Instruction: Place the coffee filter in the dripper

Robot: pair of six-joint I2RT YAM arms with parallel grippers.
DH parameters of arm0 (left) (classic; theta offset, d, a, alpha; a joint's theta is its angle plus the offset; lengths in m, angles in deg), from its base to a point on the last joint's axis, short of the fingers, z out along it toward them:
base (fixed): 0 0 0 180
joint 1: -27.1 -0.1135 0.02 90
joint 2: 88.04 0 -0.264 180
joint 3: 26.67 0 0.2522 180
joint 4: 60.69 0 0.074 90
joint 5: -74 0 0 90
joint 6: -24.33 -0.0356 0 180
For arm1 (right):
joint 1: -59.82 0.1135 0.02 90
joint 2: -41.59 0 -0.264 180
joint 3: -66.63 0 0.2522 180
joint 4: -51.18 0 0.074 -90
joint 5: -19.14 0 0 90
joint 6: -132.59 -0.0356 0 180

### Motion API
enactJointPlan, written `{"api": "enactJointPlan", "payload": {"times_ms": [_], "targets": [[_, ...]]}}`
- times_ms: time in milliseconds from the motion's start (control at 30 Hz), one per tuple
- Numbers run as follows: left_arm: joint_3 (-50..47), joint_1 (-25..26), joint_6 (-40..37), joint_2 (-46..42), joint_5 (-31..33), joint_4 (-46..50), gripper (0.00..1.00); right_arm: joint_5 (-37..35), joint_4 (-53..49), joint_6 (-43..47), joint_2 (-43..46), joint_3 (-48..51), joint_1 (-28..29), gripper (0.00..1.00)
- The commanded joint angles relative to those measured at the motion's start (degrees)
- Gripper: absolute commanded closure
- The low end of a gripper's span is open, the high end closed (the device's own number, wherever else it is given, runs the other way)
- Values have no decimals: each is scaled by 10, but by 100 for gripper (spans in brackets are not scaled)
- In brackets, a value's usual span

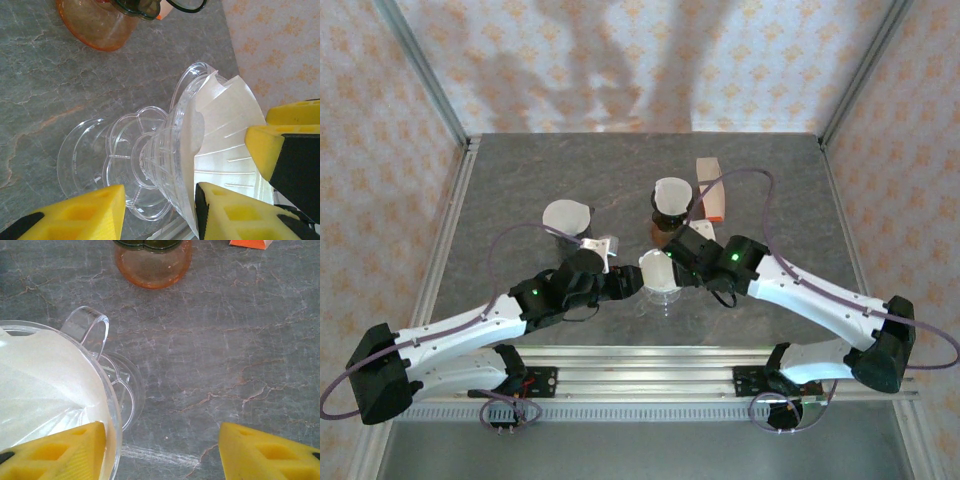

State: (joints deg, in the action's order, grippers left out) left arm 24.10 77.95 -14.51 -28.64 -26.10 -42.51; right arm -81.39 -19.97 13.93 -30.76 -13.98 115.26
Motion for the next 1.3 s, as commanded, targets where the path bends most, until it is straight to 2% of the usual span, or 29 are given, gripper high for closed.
{"api": "enactJointPlan", "payload": {"times_ms": [0,333,733,967,1267], "targets": [[-8,-2,3,-2,0,0,58,-11,15,12,14,-17,-3,37],[-6,-2,3,0,-1,1,57,12,26,72,-68,-86,-16,33],[-6,-2,1,-2,0,4,57,-10,29,78,-119,-114,-23,33],[-8,-2,3,-1,-2,1,57,-4,26,72,-113,-109,-24,33],[-9,-2,5,2,-2,-4,57,18,32,45,-34,-54,-2,35]]}}
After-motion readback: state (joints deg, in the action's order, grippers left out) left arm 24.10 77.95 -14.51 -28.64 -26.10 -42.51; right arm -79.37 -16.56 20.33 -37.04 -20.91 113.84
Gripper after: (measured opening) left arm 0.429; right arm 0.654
